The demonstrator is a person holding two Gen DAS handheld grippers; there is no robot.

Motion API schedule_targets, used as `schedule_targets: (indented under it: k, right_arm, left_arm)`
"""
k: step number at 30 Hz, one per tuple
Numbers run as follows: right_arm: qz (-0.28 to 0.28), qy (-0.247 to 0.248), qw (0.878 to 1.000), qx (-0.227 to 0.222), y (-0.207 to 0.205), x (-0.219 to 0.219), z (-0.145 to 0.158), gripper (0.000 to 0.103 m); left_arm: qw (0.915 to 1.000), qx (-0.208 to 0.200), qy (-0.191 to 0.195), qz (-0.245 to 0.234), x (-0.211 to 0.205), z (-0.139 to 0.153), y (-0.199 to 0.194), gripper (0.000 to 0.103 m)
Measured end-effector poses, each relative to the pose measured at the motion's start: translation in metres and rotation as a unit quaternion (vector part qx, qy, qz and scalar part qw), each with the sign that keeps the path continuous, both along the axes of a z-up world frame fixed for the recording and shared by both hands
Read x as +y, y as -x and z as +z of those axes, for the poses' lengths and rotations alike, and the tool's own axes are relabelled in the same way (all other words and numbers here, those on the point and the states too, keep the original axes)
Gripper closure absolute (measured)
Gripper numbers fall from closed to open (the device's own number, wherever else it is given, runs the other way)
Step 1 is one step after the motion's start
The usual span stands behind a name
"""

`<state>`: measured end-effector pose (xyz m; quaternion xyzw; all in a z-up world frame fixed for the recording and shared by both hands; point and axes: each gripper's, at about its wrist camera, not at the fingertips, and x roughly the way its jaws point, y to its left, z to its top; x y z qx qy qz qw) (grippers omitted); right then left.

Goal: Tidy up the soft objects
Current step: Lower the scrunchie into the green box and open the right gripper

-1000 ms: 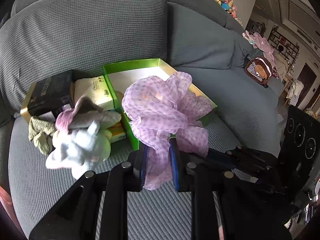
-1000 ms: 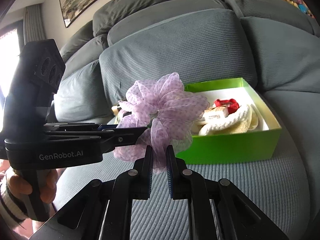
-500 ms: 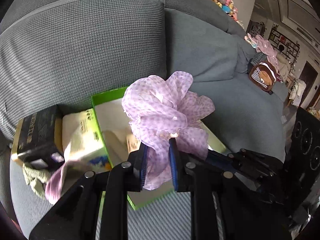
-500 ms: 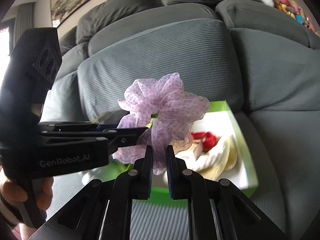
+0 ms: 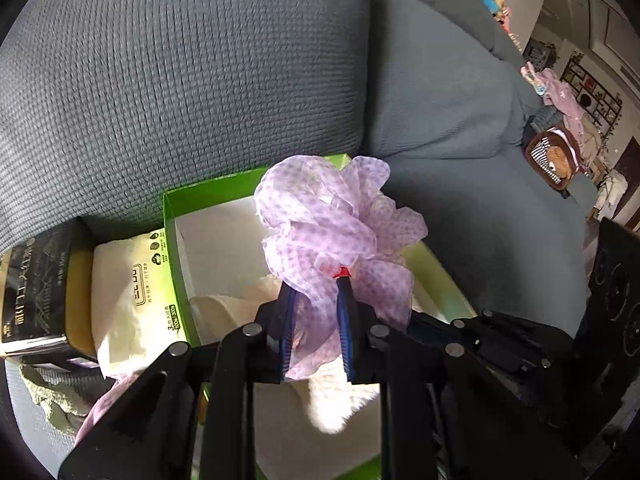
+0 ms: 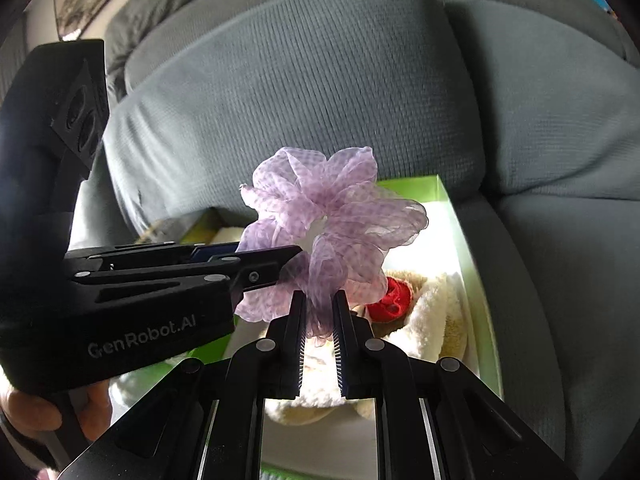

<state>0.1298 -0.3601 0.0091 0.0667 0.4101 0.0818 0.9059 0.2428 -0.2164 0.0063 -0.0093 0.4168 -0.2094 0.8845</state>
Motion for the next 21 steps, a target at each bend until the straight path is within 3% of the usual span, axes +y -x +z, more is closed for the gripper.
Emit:
schedule_targets:
  k: [10, 11, 12, 15, 16, 21]
  right_arm:
    - [-0.021, 0.039, 0.996, 0.077, -0.033, 0.001, -0.018, 0.089]
    - [-0.021, 0.038, 0.996, 0.084, -0.034, 0.000, -0.021, 0.089]
    - [-0.023, 0.037, 0.995, 0.087, -0.034, 0.000, -0.023, 0.088]
    - [-0.040, 0.050, 0.993, 0.095, -0.031, -0.004, -0.025, 0.064]
    - [-0.045, 0.053, 0.993, 0.092, -0.028, -0.007, -0.025, 0.057]
    - [-0.044, 0.064, 0.995, 0.067, -0.006, -0.015, -0.015, 0.055]
  left_arm:
    - [0.9984, 0.050, -0.008, 0.026, -0.003, -0.025, -0.024, 0.083]
    - [0.9982, 0.052, -0.011, 0.029, -0.003, -0.026, -0.024, 0.077]
    - [0.9979, 0.054, -0.016, 0.032, -0.004, -0.027, -0.024, 0.062]
    - [0.9974, 0.049, -0.028, 0.044, -0.002, -0.024, -0.019, 0.024]
    - [0.9976, 0.047, -0.024, 0.045, 0.001, -0.022, -0.015, 0.020]
    - [0.9981, 0.030, 0.006, 0.053, 0.016, -0.005, 0.005, 0.007]
